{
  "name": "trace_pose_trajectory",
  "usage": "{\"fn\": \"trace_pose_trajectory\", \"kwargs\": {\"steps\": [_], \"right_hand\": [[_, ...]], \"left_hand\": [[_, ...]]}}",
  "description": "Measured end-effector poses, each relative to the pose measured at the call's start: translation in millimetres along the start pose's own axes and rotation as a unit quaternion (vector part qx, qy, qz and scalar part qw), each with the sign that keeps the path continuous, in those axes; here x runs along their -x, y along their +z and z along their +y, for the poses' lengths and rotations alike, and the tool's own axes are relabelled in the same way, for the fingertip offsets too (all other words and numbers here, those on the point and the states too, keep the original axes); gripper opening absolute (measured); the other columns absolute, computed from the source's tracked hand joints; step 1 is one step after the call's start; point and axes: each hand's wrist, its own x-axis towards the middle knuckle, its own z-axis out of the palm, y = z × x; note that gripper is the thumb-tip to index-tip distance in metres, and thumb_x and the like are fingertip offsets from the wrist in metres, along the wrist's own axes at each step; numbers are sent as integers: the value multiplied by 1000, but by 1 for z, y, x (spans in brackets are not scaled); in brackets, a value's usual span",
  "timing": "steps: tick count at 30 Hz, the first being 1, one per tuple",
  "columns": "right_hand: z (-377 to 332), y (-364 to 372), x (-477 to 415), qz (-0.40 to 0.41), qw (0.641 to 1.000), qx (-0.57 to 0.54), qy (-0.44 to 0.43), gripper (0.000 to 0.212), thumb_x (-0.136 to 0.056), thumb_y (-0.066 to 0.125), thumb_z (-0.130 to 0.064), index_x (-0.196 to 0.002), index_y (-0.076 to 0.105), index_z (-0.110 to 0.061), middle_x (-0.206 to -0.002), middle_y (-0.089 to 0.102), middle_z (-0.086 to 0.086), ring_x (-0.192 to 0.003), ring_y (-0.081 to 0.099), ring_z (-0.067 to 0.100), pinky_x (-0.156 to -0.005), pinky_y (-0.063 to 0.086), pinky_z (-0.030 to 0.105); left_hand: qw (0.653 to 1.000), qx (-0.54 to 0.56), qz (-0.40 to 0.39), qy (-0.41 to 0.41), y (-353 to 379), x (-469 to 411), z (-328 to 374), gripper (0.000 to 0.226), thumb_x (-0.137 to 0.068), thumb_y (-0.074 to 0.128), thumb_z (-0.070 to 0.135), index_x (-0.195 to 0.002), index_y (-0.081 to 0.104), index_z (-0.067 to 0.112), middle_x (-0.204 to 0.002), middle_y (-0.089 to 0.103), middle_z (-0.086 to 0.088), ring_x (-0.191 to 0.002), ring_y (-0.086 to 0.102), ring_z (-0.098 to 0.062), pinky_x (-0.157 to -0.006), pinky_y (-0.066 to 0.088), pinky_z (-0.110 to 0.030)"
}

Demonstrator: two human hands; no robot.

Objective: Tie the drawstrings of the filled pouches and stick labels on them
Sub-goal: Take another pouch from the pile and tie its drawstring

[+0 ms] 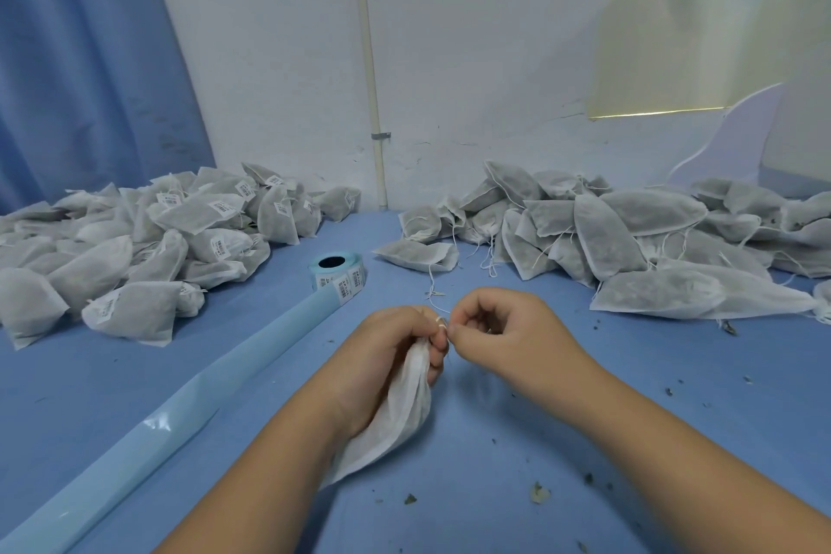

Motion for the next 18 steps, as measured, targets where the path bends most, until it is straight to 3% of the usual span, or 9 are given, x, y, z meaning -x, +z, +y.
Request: {"fn": "trace_pose_trajectory", "kwargs": {"steps": [4, 13, 18], "right_hand": [[1, -5, 0, -31, 999, 6, 12, 8, -76, 69, -11, -69, 66, -12, -57, 50, -7, -53, 40, 7, -49, 36, 18], [2, -10, 1, -73, 997, 26, 22, 5, -73, 66, -12, -68, 65, -13, -52, 44, -11, -46, 34, 2, -41, 31, 13], [6, -14, 0, -86, 996, 28, 22, 14, -77, 64, -7, -67, 64, -16, -48, 43, -16, -44, 35, 2, -41, 31, 13]], "left_hand": [[995, -100, -7, 21, -1, 3, 2, 19, -64, 62, 33, -61, 62, 14, -59, 54, -9, -58, 47, -20, -58, 36, -30], [992, -123, -26, -10, -1, 6, 6, 17, -74, 56, 22, -61, 65, 17, -63, 59, -5, -56, 51, -15, -53, 40, -23], [990, -136, -6, -21, 0, 5, 7, 13, -65, 66, 29, -65, 69, 16, -63, 57, -9, -60, 48, -22, -54, 36, -28]]}}
